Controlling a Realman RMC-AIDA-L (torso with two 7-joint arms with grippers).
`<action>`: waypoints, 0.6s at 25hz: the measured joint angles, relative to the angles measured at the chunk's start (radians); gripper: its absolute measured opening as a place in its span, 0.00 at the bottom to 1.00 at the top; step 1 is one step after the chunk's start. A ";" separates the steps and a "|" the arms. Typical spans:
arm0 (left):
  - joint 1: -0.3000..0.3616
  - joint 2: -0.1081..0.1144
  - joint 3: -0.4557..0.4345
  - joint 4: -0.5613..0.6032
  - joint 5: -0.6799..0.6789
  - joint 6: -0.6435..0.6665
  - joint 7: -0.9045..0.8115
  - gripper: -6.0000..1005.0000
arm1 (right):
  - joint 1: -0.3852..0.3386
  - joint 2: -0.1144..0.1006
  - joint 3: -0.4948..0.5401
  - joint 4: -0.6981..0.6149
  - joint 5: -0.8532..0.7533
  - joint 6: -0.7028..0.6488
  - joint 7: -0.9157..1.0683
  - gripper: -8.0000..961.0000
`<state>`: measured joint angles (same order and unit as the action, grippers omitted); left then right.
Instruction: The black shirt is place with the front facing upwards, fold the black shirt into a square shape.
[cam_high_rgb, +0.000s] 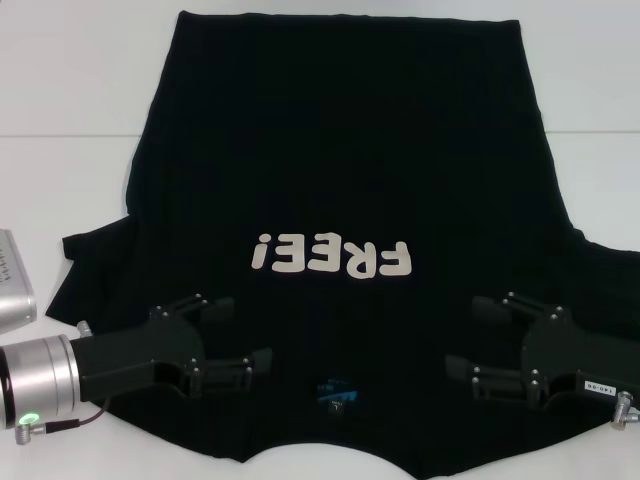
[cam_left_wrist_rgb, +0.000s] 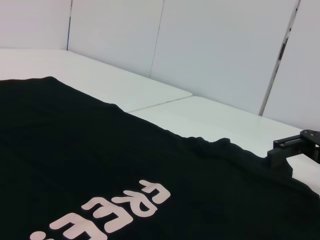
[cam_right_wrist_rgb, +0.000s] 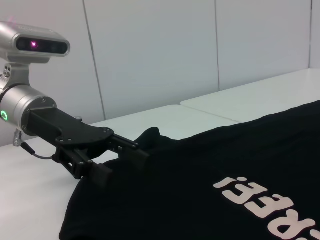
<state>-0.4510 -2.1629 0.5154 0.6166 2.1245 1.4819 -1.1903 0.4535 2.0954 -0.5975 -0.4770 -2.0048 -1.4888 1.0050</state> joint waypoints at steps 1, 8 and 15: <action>0.000 0.000 0.000 0.000 0.000 0.000 0.000 0.93 | 0.000 0.000 0.001 0.000 0.000 0.000 0.000 0.96; 0.002 0.000 0.000 0.000 0.000 0.006 -0.003 0.93 | -0.004 0.000 0.004 0.002 0.000 -0.005 0.004 0.96; 0.002 0.000 0.000 -0.001 -0.005 0.011 -0.007 0.92 | -0.007 -0.021 0.054 -0.060 -0.001 0.000 0.288 0.96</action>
<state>-0.4494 -2.1629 0.5153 0.6152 2.1196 1.4928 -1.1977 0.4464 2.0739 -0.5434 -0.5369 -2.0059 -1.4890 1.2933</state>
